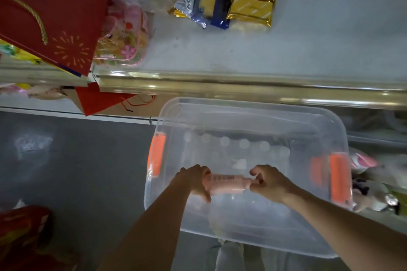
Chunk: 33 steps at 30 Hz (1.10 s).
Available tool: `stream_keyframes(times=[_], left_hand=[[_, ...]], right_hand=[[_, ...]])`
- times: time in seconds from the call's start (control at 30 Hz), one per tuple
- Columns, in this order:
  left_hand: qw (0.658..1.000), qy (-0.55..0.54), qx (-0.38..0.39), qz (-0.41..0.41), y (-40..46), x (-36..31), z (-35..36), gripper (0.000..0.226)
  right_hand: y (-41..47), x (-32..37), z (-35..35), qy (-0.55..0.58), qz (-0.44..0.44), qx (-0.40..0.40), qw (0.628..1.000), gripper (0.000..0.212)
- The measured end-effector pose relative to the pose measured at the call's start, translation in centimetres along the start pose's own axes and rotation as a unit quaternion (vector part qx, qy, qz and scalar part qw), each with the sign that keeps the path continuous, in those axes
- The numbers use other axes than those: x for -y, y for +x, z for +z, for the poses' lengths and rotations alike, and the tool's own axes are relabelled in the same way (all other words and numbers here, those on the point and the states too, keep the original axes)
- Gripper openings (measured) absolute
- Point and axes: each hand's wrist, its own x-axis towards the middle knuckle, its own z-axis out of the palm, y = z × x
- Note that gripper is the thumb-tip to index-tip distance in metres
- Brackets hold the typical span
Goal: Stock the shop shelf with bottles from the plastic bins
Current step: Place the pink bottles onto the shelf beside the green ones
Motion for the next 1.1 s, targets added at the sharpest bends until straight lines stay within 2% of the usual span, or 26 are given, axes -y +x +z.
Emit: stream_keyframes(times=[0.17, 0.23, 0.37, 0.43, 0.53, 0.6, 0.7, 0.77, 0.93, 1.0, 1.1], left_hand=[[0.994, -0.1, 0.045, 0.011, -2.7, -0.9, -0.7, 0.084], [0.984, -0.167, 0.047, 0.03, -4.8, -1.5, -1.5, 0.075], [0.951, -0.3, 0.036, 0.067, -9.1, -3.0, -3.0, 0.061], [0.935, -0.347, 0.005, 0.075, -11.0, -3.6, -3.6, 0.073], [0.922, -0.375, -0.025, 0.097, -13.9, -4.5, -4.6, 0.091], [0.908, -0.401, -0.022, 0.122, -16.0, -5.5, -5.3, 0.091], [0.863, -0.476, -0.016, 0.167, -19.3, -6.9, -6.4, 0.074], [0.84, -0.505, -0.024, 0.195, -21.6, -7.9, -7.2, 0.064], [0.795, -0.557, -0.085, 0.227, -26.3, -10.0, -8.5, 0.059], [0.801, -0.526, -0.131, 0.254, -28.3, -11.0, -8.9, 0.06], [0.811, -0.434, -0.25, 0.301, -31.7, -13.0, -9.7, 0.064]], right_hand=[[-0.4, 2.2, -5.3, 0.049, -0.047, -0.069, 0.995, 0.015], [-0.9, 2.9, -7.0, 0.077, -0.041, -0.11, 0.99, 0.021], [-3.3, 5.2, -10.4, 0.13, -0.039, -0.183, 0.974, 0.048], [-5.0, 6.3, -11.8, 0.164, -0.041, -0.204, 0.964, 0.055], [-7.6, 7.8, -13.2, 0.209, -0.058, -0.225, 0.95, 0.049], [-9.6, 8.9, -13.8, 0.284, -0.071, -0.208, 0.933, 0.036], [-12.9, 10.4, -14.5, 0.466, -0.08, -0.118, 0.873, 0.016], [-14.9, 11.5, -15.0, 0.49, -0.105, -0.089, 0.861, 0.018], [-20.3, 14.2, -17.3, 0.451, -0.166, -0.114, 0.869, 0.037], [-22.9, 14.9, -18.7, 0.439, -0.192, -0.146, 0.865, 0.038], [-26.6, 15.5, -21.1, 0.439, -0.223, -0.194, 0.848, 0.038]])
